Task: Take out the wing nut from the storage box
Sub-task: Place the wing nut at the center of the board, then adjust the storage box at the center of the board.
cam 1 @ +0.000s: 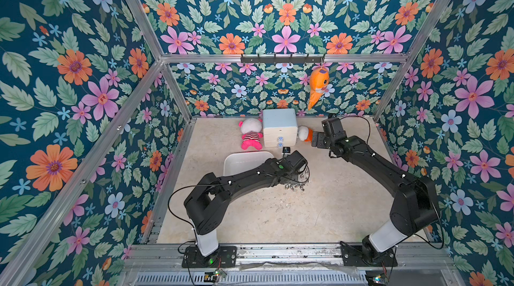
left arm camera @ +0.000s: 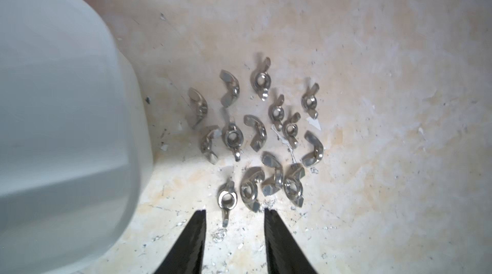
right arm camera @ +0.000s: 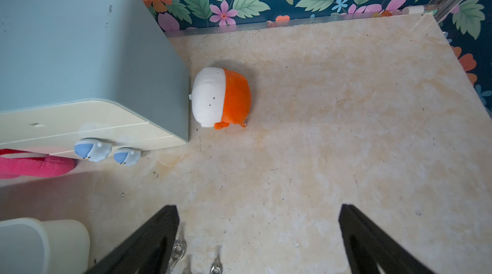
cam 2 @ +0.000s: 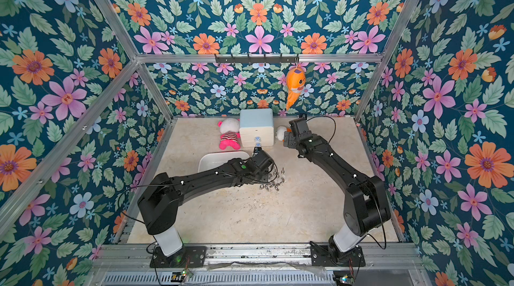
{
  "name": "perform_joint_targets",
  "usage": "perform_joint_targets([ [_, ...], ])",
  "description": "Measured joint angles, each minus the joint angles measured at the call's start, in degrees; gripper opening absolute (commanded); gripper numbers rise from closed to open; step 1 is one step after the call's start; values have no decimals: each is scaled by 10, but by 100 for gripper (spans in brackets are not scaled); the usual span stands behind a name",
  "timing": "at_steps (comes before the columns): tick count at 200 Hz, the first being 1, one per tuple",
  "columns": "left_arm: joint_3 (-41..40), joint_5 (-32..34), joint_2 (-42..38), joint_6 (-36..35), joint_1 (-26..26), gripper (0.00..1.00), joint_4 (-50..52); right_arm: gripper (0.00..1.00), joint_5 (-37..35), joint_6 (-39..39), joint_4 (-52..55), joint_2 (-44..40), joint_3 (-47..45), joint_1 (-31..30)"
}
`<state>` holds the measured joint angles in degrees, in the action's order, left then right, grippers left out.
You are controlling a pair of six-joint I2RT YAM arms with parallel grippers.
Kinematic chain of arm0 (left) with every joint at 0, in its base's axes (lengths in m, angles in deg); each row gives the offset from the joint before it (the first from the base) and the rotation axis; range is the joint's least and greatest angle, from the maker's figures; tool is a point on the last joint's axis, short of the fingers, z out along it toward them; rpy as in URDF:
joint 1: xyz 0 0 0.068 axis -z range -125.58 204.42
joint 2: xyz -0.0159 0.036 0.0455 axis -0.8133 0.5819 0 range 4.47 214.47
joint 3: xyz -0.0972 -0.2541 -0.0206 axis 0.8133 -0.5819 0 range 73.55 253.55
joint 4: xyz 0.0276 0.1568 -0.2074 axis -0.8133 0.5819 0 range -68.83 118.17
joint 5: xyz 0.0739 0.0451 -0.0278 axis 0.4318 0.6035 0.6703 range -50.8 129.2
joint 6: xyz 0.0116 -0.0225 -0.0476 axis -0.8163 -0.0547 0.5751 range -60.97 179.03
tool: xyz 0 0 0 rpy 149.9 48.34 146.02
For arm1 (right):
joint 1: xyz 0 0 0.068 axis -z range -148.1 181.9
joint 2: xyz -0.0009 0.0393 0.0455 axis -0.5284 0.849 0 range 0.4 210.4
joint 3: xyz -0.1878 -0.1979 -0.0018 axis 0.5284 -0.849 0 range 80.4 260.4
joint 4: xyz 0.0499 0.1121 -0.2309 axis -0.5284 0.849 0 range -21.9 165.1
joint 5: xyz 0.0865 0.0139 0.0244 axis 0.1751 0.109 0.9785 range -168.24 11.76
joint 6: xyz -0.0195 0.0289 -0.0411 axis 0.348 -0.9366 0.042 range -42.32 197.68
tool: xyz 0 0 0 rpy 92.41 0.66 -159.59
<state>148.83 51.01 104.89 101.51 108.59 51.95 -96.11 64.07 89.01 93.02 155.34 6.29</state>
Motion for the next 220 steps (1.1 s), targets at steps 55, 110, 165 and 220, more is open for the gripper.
perform_joint_targets([
  [55, -19, 4, -56, -33, -92, 46, 3, 99, 0, 0, 1, 0, 3, -1],
  [110, -51, -9, -52, -54, -138, 46, -9, 99, 0, 0, 5, 13, 17, -1],
  [165, -61, -19, -42, -88, -170, 48, -16, 99, 0, 0, 9, 16, 19, -2],
  [220, 6, 36, -10, -329, -194, 52, 18, 99, 0, 2, 9, 16, 19, -4],
])
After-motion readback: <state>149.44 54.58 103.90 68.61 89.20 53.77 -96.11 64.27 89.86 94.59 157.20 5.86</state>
